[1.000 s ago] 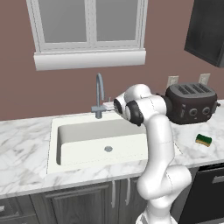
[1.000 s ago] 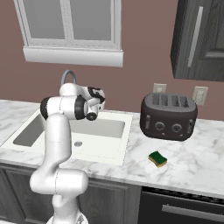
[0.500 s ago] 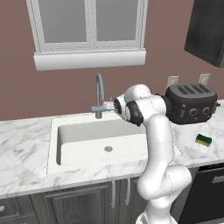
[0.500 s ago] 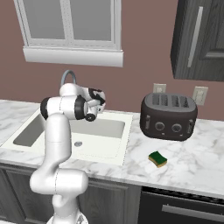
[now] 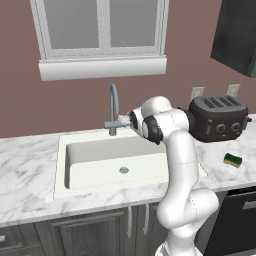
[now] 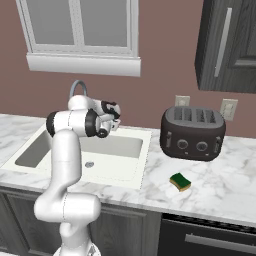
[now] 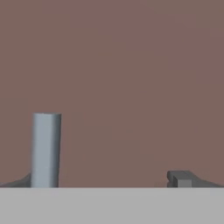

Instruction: Soak the sponge with water for a few seconds and then drop it inside the sink.

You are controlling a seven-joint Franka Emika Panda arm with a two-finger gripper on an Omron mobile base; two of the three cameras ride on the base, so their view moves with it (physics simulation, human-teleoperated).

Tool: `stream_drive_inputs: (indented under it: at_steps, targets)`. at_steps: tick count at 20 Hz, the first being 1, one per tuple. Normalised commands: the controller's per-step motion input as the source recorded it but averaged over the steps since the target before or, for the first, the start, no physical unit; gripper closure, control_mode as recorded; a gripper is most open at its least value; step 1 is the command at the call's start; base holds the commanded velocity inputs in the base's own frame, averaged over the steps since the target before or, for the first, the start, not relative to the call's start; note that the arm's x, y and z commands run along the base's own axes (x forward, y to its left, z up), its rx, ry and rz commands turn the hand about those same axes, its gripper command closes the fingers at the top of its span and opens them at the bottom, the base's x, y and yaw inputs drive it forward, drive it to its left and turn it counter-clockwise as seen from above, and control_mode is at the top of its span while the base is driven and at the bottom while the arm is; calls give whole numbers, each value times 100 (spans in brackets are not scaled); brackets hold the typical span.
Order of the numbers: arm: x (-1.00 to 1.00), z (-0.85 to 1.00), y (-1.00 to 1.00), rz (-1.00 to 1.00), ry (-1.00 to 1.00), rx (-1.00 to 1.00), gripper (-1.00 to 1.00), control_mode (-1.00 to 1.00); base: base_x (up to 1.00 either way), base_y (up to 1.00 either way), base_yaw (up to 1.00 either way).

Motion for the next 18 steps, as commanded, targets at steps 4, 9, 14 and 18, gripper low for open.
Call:
stream_drive_inputs:
  at_steps: [4,9,14,18]
  targets:
    - [0,-77,-55,-9,8,12,-100,-100,0,0,0]
    - [0,-75,-56,-9,8,10,-100,-100,0,0,0]
    - [0,-14,-41,-4,6,2,-100,-100,0,0,0]
    - [0,27,-43,0,2,8,-100,-100,0,0,0]
